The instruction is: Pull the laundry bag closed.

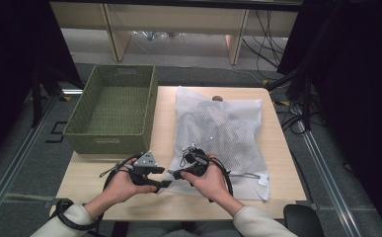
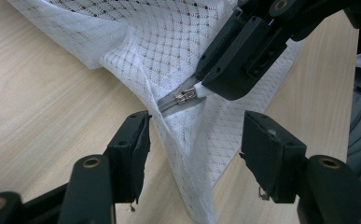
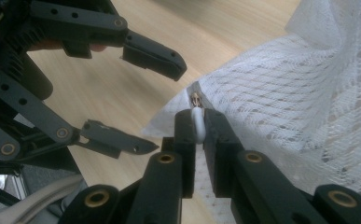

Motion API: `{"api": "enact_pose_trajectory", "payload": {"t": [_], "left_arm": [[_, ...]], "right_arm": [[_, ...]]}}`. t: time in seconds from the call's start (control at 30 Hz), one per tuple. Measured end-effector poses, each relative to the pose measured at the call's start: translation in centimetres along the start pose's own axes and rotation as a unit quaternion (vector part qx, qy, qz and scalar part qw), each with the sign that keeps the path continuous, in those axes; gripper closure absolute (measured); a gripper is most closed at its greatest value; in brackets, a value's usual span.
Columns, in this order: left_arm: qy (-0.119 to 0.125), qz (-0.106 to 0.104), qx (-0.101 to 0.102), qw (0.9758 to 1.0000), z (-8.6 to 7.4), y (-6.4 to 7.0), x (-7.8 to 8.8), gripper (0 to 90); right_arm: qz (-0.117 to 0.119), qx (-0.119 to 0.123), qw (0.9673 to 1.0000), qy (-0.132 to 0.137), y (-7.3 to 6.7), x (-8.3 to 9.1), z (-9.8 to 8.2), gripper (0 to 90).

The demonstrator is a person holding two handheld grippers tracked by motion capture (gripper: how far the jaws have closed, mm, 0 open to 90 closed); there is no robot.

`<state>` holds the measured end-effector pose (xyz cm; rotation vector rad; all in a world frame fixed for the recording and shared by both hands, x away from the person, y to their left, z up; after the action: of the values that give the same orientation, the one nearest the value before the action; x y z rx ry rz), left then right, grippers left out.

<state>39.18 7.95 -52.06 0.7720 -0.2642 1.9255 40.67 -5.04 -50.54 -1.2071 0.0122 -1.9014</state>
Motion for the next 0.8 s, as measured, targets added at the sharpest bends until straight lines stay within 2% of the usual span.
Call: {"api": "enact_pose_trajectory", "payload": {"t": [0.03,0.07,0.17,0.2,0.23,0.3,0.33,0.37,0.4,0.47,0.53,0.6,0.67,0.73,0.8], "left_arm": [[0.000,0.008,0.003,1.0000,0.0,-0.1,0.0,41.9],[0.001,0.004,0.011,0.9999,0.0,0.0,0.0,41.9],[0.001,0.009,0.008,0.9999,0.0,-0.1,0.0,42.0],[-0.001,0.013,0.006,0.9999,0.0,-0.1,0.0,42.0],[-0.004,0.011,-0.006,0.9999,0.0,-0.2,0.1,42.0],[-0.003,0.011,-0.005,0.9999,0.0,-0.2,0.1,42.1],[0.000,0.001,0.012,0.9999,0.0,0.1,0.0,42.2],[0.002,0.008,0.007,0.9999,0.0,-0.1,0.0,42.2],[0.002,0.012,0.005,0.9999,0.0,-0.2,0.1,42.6],[0.004,0.013,-0.003,0.9999,0.1,-0.3,0.1,43.6],[0.008,0.011,0.008,0.9999,0.2,-0.3,0.1,44.3],[0.016,0.005,0.020,0.9997,0.6,-0.3,0.0,44.9],[0.024,-0.008,0.018,0.9995,0.9,-0.4,-0.2,45.3],[0.024,-0.022,0.029,0.9991,1.2,-0.5,-0.6,46.3],[0.017,-0.027,0.027,0.9991,1.3,-0.6,-1.0,49.1]], "right_arm": [[0.001,0.011,0.9999,0.001,0.2,0.0,0.0,84.5],[-0.001,-0.002,1.0000,-0.001,0.0,-0.1,0.0,84.1],[-0.002,0.008,1.0000,0.000,0.1,-0.3,0.0,82.6],[-0.001,-0.001,1.0000,0.000,0.0,-0.3,-0.1,82.6],[0.000,0.000,1.0000,0.001,-0.1,-0.4,-0.1,82.8],[-0.002,0.004,1.0000,-0.002,-0.1,-0.3,-0.1,85.4],[-0.002,0.002,1.0000,-0.003,-0.1,-0.3,-0.1,86.3],[-0.004,0.006,1.0000,-0.004,-0.1,-0.2,0.0,86.5],[-0.010,0.006,0.9999,-0.007,-0.2,0.0,0.0,86.6],[-0.022,0.023,0.9995,-0.005,-0.1,0.4,0.2,86.7],[-0.026,0.026,0.9993,-0.011,-0.4,0.9,0.4,86.8],[-0.037,0.050,0.9979,-0.014,-0.6,1.6,0.6,86.8],[-0.042,0.060,0.9970,-0.022,-0.8,2.0,0.7,86.9],[-0.043,0.061,0.9968,-0.029,-1.0,2.3,0.7,86.9],[-0.042,0.057,0.9970,-0.031,-0.9,2.4,0.7,86.9]]}}
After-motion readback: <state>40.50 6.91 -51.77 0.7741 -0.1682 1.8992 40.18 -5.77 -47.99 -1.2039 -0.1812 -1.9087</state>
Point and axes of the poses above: each handheld gripper's, and its own axes: x roughly backward along the jaws, z roughly out of its top, y roughly to its right, the point moved 6 cm from there along -x, roughly forward along the jaws, and after that the axes turned 1 degree about y, right-handed, at the moved point
